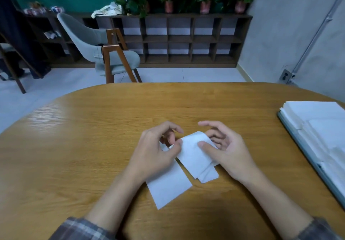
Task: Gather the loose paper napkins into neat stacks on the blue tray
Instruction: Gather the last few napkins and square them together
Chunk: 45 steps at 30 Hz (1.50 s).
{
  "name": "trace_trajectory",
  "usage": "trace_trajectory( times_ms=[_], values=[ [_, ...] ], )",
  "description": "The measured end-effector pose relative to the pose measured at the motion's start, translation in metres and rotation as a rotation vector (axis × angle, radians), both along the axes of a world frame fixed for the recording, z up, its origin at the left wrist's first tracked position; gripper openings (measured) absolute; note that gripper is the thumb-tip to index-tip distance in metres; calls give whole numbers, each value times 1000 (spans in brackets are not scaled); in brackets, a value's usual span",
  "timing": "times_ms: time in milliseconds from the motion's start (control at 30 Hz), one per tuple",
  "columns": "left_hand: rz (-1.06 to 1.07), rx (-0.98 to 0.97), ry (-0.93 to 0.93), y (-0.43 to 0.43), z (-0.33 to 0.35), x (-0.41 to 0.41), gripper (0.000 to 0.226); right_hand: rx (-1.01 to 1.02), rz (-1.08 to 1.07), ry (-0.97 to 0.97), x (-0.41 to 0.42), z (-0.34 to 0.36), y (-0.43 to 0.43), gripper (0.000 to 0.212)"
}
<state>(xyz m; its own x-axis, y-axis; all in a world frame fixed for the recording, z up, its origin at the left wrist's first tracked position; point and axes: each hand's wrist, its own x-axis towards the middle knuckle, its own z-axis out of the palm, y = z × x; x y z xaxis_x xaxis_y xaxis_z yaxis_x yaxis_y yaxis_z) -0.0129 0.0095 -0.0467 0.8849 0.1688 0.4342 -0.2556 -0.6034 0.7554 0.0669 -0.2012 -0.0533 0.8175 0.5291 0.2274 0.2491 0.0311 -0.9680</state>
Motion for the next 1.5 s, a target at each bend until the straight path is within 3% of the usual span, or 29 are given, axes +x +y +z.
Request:
trace_trajectory(
  times_ms=[133,233,400,500,633,733,833,1000,1233,1333,1400,1500],
  values=[
    [-167,-131,179,1,11,-5,45,95,196,158,-2,6,-2,49],
    [-368,-296,316,4,15,-6,44,95,245,213,-1,9,-4,54],
    [-248,-355,387,2,15,-8,6,120,156,285,2,10,-4,64],
    [-153,-395,355,7,12,-4,10,189,113,328,0,12,-5,59],
    [-123,-408,324,5,13,-3,16,98,202,238,-5,12,-4,29],
    [-119,-246,280,5,10,-3,16,-157,38,44,-4,3,0,24],
    [-67,247,326,20,5,-4,35,-257,-155,-81,1,-3,0,29],
    [-115,284,476,38,5,-8,35,-230,-241,-95,4,-4,-3,29],
    [-153,152,493,29,11,-11,13,-279,-284,-174,8,-7,-5,36],
    [-248,-109,439,25,19,-12,9,-229,-214,-153,6,-3,-4,26],
    [-218,-237,333,20,23,-12,7,-131,-93,-21,2,3,-1,17],
    [-105,-354,210,9,20,-9,8,-32,78,195,-2,-1,0,58]
  ],
)
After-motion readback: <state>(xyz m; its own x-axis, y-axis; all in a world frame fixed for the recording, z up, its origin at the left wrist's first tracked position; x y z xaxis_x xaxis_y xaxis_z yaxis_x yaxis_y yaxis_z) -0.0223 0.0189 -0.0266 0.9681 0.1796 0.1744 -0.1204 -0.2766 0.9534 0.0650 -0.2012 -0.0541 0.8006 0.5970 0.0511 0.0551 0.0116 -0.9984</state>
